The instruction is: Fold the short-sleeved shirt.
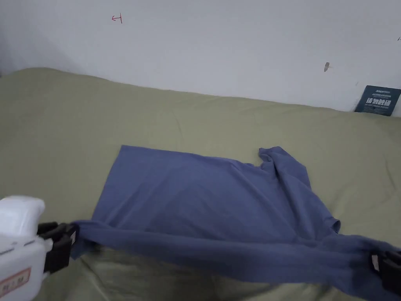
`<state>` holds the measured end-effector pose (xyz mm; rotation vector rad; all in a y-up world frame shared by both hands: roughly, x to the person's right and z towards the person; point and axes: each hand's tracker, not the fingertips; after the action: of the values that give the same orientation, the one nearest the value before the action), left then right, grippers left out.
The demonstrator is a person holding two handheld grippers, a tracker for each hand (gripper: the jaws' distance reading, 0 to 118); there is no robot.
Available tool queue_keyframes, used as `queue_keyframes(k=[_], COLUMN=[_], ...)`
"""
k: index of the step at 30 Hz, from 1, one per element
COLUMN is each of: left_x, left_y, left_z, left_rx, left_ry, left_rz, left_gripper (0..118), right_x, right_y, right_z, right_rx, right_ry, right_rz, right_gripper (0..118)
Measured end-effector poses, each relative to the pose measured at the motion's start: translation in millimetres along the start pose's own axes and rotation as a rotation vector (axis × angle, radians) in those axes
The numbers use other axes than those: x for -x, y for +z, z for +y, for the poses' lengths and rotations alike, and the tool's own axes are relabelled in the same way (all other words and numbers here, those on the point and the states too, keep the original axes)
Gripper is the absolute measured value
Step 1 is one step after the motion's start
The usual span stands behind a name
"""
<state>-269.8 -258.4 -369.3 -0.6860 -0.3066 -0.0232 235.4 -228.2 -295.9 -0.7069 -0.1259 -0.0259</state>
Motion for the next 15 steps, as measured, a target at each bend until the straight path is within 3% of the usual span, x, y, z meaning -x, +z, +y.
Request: queue_keyframes(k=[5,12,14,15], left_x=[16.2,24.9,19.3,17.5], left_y=[-60.7,-141.0,-154.9,-160.2], left_z=[42.9,68.6,69.7,69.5], left_rx=[0.129,0.279,0.307,0.304], left_ry=[-0.067,-0.134,-0.184,-0.185], left_rz=[-0.05,-0.016,-0.003,0.014], left_gripper=[1,2,10,15], right_x=[-20.4,-30.8,-30.1,-31.1], right_y=[-64.4,-145.2,-157.1,-162.8], right_z=[44.2,74.6,78.9,81.0], right_rx=[0.122,0.32,0.298,0.301], right_ry=[0.049,0.016,0.042,0.046], right_rz=[0.084,0.118,0.104,0.107], right_gripper=[9,10,17,28])
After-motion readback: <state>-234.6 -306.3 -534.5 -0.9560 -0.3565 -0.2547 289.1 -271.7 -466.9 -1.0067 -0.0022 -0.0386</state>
